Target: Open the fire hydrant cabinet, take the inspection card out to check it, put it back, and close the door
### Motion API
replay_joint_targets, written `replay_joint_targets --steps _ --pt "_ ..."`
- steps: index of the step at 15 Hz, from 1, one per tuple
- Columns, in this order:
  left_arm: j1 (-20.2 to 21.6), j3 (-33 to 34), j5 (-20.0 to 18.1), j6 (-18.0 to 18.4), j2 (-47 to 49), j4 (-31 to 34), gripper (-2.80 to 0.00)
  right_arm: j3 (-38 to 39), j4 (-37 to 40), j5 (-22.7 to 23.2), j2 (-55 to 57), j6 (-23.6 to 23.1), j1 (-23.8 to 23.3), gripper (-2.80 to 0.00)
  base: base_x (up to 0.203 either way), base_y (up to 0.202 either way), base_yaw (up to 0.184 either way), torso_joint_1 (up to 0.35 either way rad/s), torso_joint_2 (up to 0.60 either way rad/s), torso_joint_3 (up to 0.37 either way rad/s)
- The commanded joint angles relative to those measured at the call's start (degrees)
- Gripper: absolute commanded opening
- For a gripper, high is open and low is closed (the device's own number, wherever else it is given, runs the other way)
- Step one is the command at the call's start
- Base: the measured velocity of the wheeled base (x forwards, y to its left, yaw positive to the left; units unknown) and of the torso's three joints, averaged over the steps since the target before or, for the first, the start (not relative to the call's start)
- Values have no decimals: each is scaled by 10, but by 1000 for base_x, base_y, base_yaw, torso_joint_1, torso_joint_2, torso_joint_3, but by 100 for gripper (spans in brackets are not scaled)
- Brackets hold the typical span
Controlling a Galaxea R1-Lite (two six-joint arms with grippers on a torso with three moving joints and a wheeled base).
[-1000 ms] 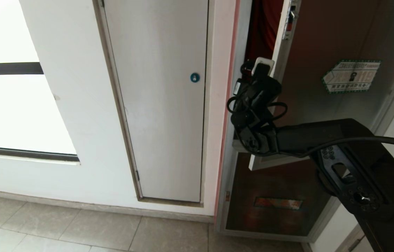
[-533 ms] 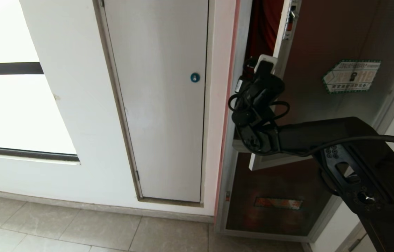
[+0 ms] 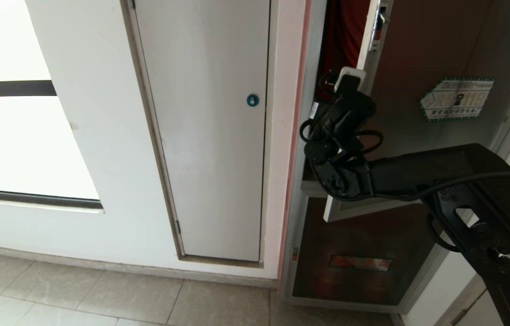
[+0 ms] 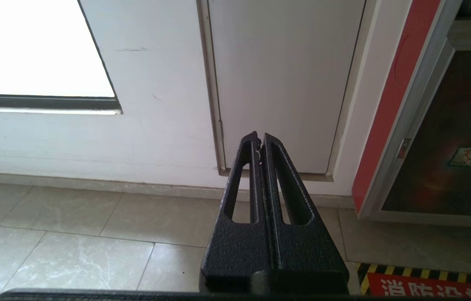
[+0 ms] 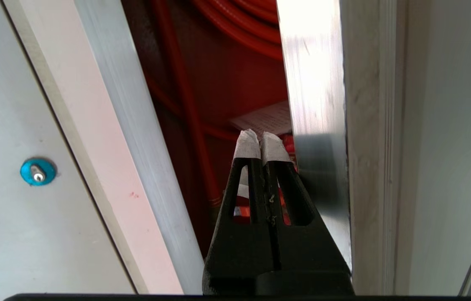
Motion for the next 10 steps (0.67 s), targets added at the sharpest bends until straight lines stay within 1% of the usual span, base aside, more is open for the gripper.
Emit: replay_joint_targets --steps 1,10 --pt "0 4 0 0 0 0 -280 16 -5 -6 -21 -1 1 -280 0 0 0 0 0 0" --pt "0 4 0 0 1 -1 -280 144 -56 -27 -95 -1 1 -280 0 0 0 0 0 0"
